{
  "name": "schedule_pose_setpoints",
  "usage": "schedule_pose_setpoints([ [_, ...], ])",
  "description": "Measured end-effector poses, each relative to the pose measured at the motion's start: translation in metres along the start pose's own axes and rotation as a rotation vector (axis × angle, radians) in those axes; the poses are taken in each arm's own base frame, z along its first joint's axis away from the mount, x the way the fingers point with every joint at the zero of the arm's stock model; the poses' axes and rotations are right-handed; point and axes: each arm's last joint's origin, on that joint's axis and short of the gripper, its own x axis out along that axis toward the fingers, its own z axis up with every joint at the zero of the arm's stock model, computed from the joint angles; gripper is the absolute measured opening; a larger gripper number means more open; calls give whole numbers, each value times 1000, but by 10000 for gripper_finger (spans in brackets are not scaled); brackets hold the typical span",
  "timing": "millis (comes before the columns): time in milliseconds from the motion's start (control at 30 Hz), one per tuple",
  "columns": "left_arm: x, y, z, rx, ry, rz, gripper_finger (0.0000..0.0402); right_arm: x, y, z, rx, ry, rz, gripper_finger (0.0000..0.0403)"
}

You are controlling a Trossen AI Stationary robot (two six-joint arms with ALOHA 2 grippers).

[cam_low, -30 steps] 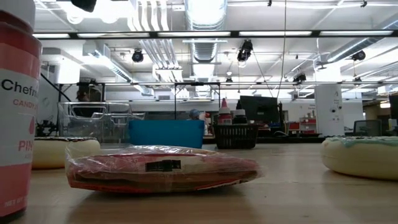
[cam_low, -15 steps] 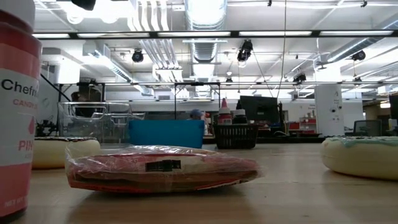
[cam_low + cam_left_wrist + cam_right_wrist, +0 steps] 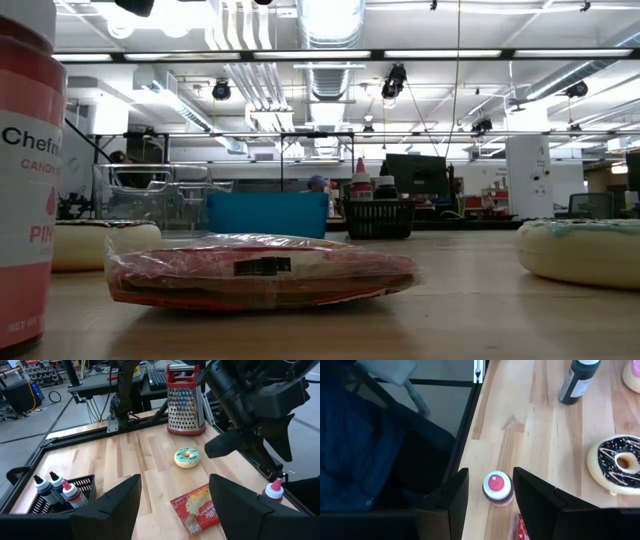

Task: Pick & Place Food Item
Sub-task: Put the pink food coloring into the black bin

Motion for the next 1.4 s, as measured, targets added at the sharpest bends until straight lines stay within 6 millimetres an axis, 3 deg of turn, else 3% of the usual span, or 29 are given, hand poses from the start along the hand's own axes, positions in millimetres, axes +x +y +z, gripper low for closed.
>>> schedule_pose_setpoints([
  [1400, 0, 0, -4, -2, 39, -4, 239, 32, -11, -31, 50, -78, 29, 139],
])
